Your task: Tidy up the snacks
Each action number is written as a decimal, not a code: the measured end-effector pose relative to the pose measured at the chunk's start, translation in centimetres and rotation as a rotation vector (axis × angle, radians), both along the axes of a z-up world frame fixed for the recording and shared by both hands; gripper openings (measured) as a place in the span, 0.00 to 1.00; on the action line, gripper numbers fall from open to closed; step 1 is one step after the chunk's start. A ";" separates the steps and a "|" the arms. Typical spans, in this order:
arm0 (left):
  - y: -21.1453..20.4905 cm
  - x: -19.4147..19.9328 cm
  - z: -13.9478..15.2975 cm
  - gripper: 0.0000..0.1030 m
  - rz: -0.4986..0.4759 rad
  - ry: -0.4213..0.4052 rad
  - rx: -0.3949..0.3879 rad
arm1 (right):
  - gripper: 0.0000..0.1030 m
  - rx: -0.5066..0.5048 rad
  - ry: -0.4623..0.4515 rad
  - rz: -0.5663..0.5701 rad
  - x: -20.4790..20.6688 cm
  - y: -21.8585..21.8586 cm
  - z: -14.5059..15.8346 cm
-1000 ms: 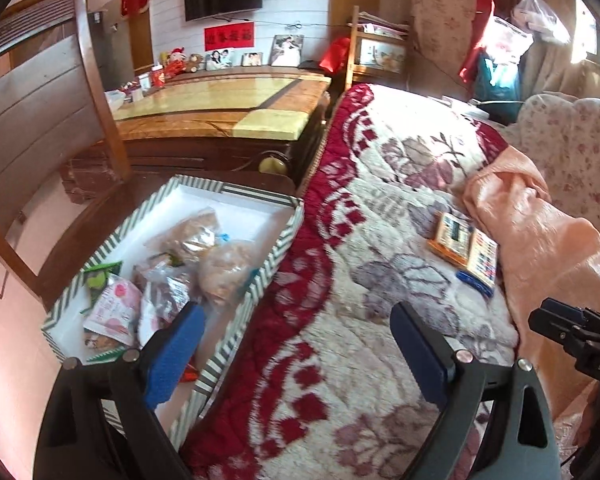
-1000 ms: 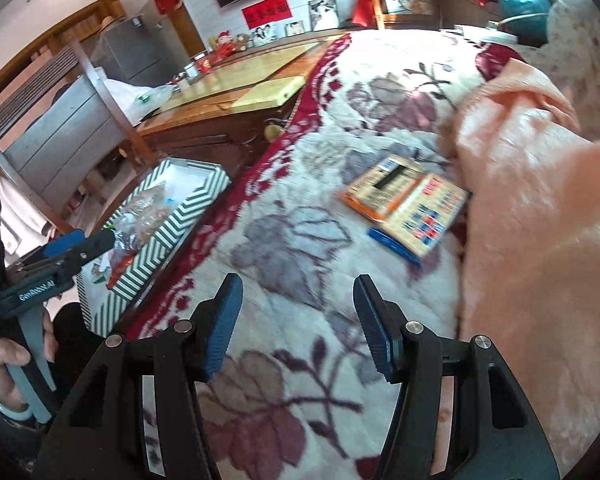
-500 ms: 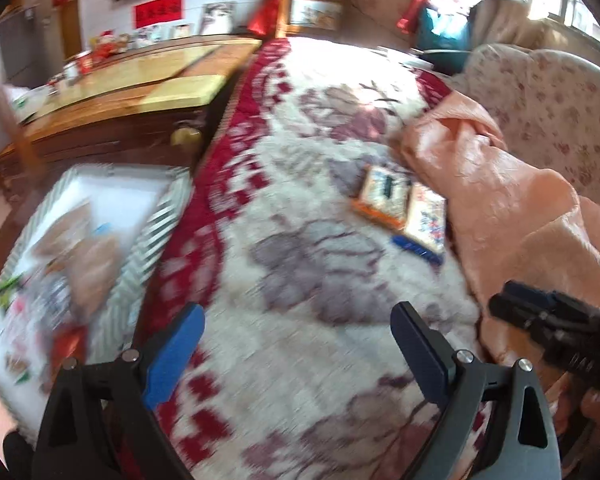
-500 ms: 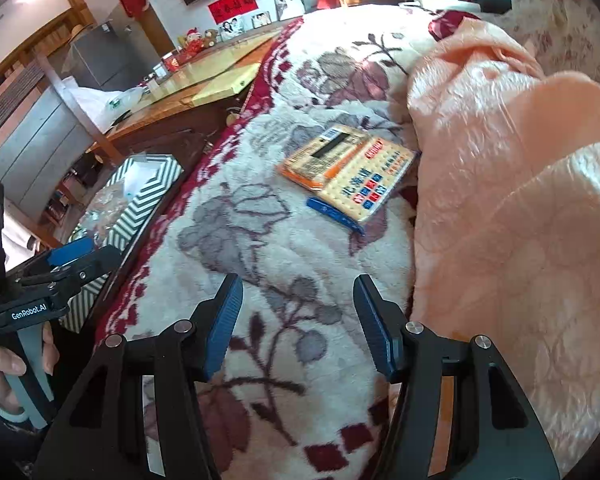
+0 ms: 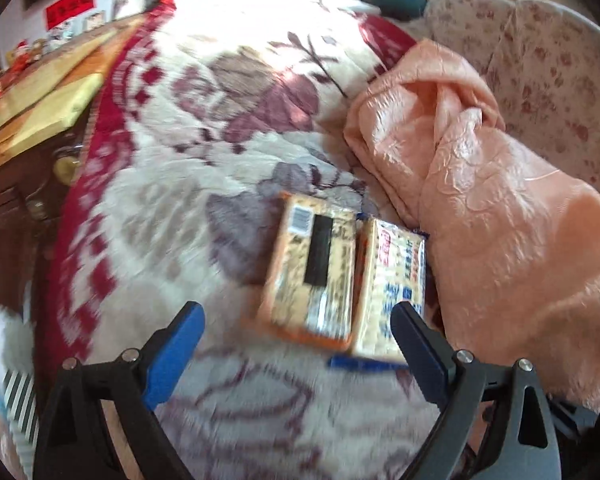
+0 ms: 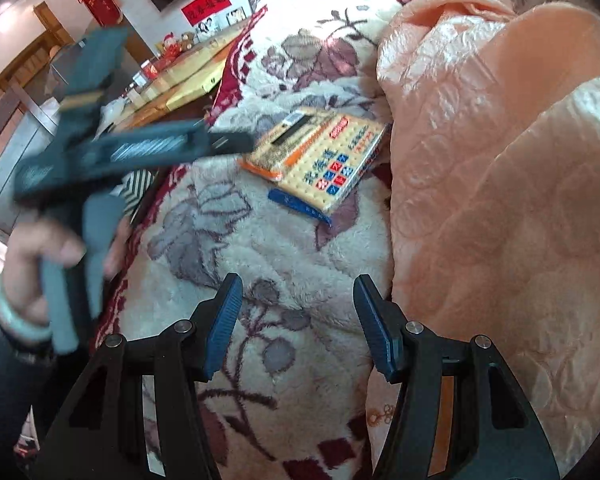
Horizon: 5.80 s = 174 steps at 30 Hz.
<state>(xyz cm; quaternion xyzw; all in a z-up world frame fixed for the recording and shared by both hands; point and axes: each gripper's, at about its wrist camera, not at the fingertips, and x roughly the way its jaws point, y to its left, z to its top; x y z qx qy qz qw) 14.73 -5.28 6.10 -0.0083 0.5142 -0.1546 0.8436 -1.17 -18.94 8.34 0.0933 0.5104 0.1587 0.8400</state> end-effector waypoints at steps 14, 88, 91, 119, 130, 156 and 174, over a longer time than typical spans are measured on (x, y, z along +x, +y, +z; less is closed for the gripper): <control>-0.7 4.0 -2.9 0.75 -0.008 0.055 0.016 | 0.56 0.014 0.053 -0.005 1.2 -0.1 -1.0; 15.2 -18.7 4.8 0.55 0.376 -0.164 0.093 | 0.54 -0.040 0.030 0.225 0.4 9.8 1.9; 16.4 -19.4 5.5 0.55 0.409 -0.189 0.111 | 0.54 -0.034 0.015 0.258 0.3 11.4 2.6; 26.8 -21.3 4.9 0.55 0.647 -0.188 0.110 | 0.54 -0.036 0.016 0.516 1.9 25.8 4.2; 29.6 -21.9 4.3 0.55 0.722 -0.177 0.109 | 0.54 -0.043 0.007 0.580 2.5 29.5 4.5; 33.1 -21.9 0.8 0.77 0.838 -0.057 0.131 | 0.55 -0.140 -0.034 0.702 3.8 40.8 -0.2; 29.8 -25.7 5.7 0.91 0.830 -0.264 0.143 | 0.62 -0.013 -0.173 0.538 -0.7 31.9 6.3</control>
